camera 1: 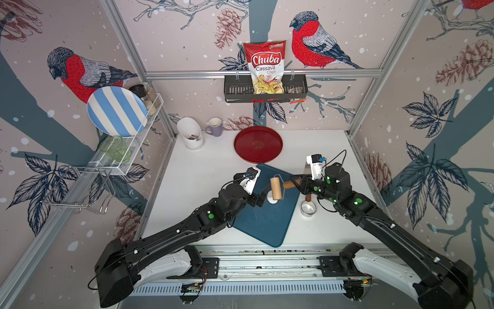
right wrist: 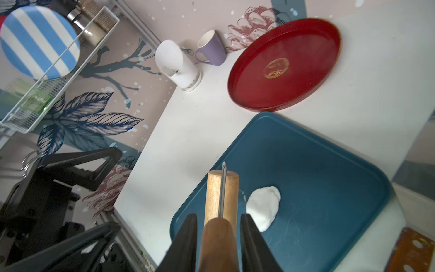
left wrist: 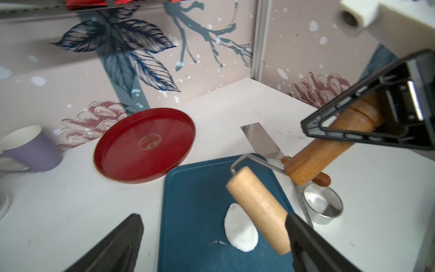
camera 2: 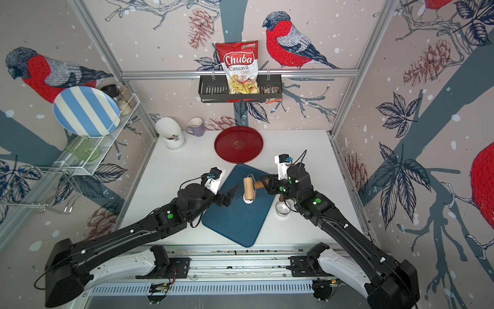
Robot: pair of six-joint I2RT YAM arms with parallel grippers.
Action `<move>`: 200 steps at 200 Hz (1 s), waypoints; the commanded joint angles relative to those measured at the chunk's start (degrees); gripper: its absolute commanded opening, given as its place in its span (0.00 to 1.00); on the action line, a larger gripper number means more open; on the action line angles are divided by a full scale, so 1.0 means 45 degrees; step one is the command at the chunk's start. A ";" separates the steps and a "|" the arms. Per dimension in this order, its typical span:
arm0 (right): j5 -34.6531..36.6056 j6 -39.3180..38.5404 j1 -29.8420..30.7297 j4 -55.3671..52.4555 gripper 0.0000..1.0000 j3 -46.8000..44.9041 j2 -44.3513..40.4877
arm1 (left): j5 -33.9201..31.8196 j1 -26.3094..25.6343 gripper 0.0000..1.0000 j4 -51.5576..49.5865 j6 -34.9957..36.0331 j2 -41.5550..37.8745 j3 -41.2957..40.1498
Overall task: Roll out the dumpling wrappers from the dough
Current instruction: Pick up the rolling pin from the center of the board, then flatten out the dough on the work surface.
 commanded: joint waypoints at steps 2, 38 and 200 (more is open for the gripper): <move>0.1925 0.0640 0.0024 0.0120 0.00 0.0270 -0.0001 | -0.2490 0.0251 0.96 -0.1598 -0.2927 -0.0299 -0.0257; 0.2858 0.0981 0.0240 0.0177 0.00 0.0101 0.0001 | -0.2029 0.1477 0.96 -0.3178 -0.4575 0.0108 -0.0507; 0.1523 0.2017 0.0337 -0.1121 0.00 0.1569 0.3242 | 0.2123 0.3876 0.76 -0.2752 -0.3955 0.4964 0.0258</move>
